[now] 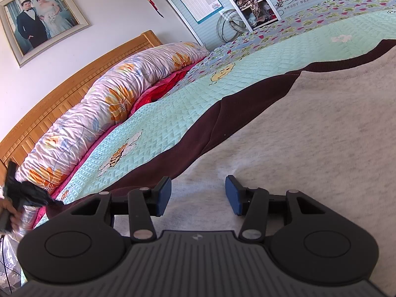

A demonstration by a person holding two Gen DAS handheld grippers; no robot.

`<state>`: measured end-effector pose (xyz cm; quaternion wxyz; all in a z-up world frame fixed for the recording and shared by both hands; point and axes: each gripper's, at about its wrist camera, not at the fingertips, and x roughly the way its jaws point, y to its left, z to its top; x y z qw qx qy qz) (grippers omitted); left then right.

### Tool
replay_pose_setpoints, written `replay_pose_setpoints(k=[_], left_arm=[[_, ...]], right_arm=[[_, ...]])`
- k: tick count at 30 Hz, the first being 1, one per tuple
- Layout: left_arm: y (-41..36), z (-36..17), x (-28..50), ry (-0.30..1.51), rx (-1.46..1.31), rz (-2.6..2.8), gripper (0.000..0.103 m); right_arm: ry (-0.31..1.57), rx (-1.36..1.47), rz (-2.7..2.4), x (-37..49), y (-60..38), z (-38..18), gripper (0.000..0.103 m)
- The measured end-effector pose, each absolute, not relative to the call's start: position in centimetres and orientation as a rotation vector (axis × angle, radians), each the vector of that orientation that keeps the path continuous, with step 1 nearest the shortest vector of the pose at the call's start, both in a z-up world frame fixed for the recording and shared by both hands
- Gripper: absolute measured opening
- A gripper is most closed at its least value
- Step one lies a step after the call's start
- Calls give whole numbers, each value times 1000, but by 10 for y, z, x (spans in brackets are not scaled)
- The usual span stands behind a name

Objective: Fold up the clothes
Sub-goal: 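Close the left gripper on the maroon sleeve cuff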

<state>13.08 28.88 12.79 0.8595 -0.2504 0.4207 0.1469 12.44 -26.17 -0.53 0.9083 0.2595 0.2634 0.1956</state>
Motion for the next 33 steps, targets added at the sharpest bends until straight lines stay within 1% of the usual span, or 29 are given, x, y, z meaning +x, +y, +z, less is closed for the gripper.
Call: replay_pose_setpoints(k=[2,3,5,8,11,13,14,15,16,19,21,25,27,31,33], left_arm=[[300,159,115,779,-644,342,3],[305,172,108,727,-682,358,0],[314,183,110,650,-640,489,0],[349,157,127,656,-662,559,4],[357,127,124,700,-725,604,5],[337,115,113,743,-669,565,12],[322,109,107,771,-650,538,22],[308,104,102,799,-631,511,37],[291,96,93,811,-609,485,41],[268,87,79,795,-457,475,43],[253,80,70,782,-356,467,51],[244,82,57,723,-238,470,54],[243,86,54,699,-212,440,64],[238,91,58,700,-176,346,64],[238,94,54,686,-168,334,64]], right_arm=[[543,535,403,125,-262,-5,52],[543,534,403,125,-262,-5,52],[544,532,402,125,-261,-5,52],[545,530,402,125,-261,-5,52],[545,530,402,124,-261,-5,52],[544,531,402,124,-262,-5,52],[544,531,402,124,-262,-6,52],[544,532,402,124,-263,-6,52],[544,532,402,124,-263,-6,52],[546,532,402,124,-262,-5,52],[547,534,402,124,-262,-5,52],[550,535,402,125,-261,-4,52],[552,533,401,124,-261,-4,52],[567,519,395,125,-259,-1,53],[578,509,396,126,-257,2,57]])
